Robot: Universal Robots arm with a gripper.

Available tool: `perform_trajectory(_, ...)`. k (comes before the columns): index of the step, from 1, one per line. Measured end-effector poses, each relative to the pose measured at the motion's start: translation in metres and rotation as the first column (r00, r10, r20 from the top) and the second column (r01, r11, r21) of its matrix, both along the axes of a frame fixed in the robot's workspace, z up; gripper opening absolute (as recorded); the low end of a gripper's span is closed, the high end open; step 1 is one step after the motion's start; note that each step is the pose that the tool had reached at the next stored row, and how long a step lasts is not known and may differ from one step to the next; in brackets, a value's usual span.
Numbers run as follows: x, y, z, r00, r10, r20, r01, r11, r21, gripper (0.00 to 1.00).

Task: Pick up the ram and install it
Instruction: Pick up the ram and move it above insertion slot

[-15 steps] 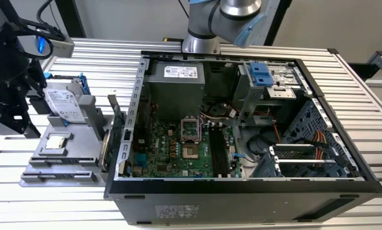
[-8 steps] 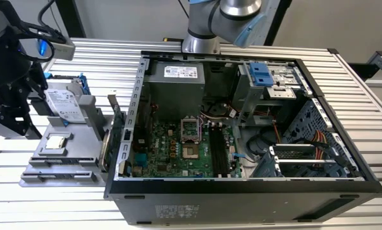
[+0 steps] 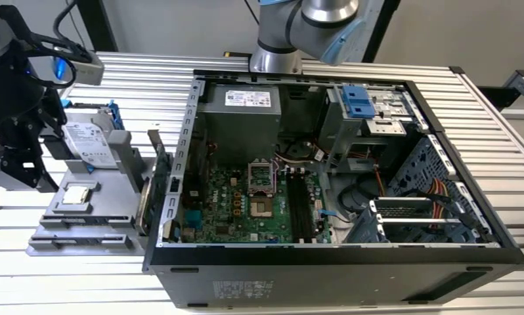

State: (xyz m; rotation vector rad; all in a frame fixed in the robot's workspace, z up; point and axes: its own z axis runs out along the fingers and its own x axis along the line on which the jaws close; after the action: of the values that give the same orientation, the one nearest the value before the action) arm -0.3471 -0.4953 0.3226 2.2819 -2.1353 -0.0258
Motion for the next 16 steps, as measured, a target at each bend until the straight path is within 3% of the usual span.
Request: perform_trajectory(16, 0.0, -0.0002, -0.0109, 1.0, 0.0, -0.0001, 0.0, 1.0, -0.0001, 1.0)
